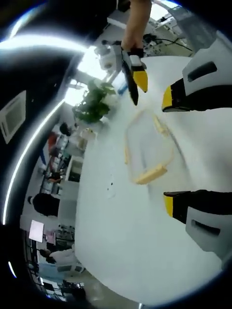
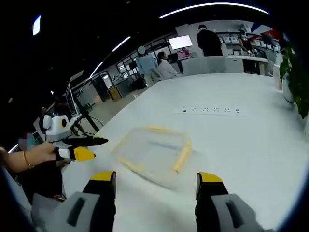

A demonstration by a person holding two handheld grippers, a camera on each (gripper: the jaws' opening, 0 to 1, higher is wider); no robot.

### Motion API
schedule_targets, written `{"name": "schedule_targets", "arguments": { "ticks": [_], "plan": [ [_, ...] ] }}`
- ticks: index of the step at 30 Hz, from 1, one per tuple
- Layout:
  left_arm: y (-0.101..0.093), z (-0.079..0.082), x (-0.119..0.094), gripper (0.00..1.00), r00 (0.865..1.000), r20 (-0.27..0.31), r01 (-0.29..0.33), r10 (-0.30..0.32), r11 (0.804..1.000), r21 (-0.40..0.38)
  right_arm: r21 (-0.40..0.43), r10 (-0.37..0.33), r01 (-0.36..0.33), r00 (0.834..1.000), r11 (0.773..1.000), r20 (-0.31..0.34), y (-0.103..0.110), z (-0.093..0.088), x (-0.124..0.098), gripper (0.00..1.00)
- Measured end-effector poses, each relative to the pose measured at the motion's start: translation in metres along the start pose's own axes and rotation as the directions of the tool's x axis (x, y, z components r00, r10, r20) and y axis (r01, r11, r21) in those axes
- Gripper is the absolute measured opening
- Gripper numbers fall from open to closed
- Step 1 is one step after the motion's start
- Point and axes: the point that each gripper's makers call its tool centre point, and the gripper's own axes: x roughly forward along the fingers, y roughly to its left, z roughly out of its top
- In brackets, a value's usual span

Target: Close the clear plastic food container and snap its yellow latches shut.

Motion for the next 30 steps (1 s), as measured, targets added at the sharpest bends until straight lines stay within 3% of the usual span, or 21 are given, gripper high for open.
{"name": "schedule_targets", "arguments": {
  "ticks": [5, 15, 30],
  "plan": [
    [-0.002, 0.005, -0.018, 0.74, 0.999, 0.040, -0.030, 0.030, 0.999, -0.019, 0.002, 0.003, -0.003, 1.000, 1.000, 0.005, 0.007, -0.002, -0.009, 0.69],
    [-0.011, 0.004, -0.053, 0.75, 0.996, 0.064, -0.069, 0.069, 0.998, -0.002, -0.028, -0.006, 0.006, 1.000, 1.000, 0.010, 0.019, -0.007, -0.034, 0.70],
    [-0.038, 0.006, -0.090, 0.77, 0.991, 0.115, -0.075, 0.074, 0.997, 0.008, -0.047, -0.014, 0.015, 0.999, 0.999, 0.034, 0.035, -0.016, -0.067, 0.70]
  ]
}}
